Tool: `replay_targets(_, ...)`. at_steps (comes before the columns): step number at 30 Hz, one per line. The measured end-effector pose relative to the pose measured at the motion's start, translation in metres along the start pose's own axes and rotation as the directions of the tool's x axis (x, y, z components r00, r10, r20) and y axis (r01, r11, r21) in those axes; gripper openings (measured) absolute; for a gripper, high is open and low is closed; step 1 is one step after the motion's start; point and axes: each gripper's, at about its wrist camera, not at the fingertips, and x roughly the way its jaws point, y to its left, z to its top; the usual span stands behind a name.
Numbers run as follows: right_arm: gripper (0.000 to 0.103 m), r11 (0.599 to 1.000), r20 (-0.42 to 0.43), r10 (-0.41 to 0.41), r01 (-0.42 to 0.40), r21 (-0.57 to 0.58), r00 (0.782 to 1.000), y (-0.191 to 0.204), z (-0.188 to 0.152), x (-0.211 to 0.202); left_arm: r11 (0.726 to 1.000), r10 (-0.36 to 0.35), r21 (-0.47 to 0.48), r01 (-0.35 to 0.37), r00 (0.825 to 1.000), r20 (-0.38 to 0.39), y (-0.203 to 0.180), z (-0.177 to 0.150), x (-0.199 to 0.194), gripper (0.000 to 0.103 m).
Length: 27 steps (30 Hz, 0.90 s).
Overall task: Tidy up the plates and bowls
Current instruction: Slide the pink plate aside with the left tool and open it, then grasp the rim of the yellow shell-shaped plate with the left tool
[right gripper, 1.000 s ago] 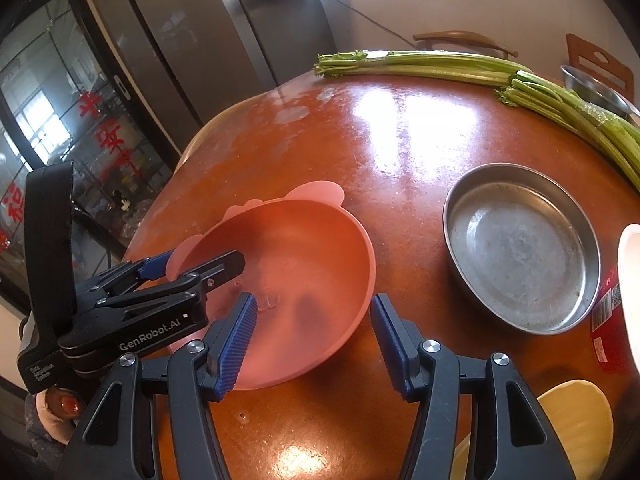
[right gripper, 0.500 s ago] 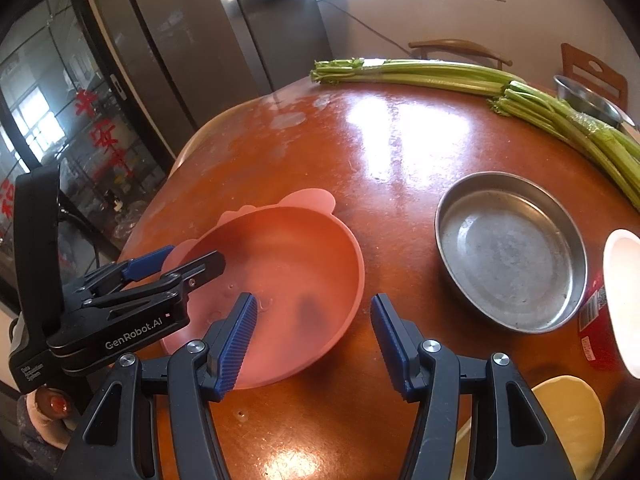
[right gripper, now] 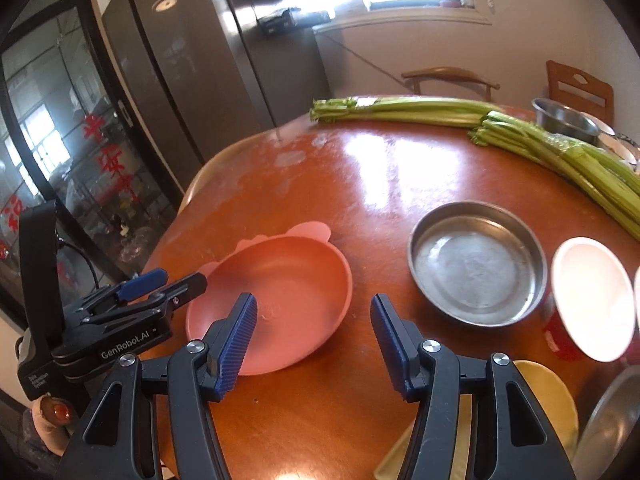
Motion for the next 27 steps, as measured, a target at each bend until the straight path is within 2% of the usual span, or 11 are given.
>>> replay_targets(16,0.061,0.998,0.137,-0.052,0.048,0.033,0.989,-0.022,-0.015,-0.083,0.991,-0.068,0.116,0.064,0.997,0.031,-0.066,-0.01,-0.037,0.066)
replay_targets(27,0.061,0.996,0.169,-0.078,0.07,0.05,0.983,-0.029,-0.045,-0.129,0.969,-0.135,0.209,0.131,0.991,0.004,-0.115,-0.025,-0.042,0.066)
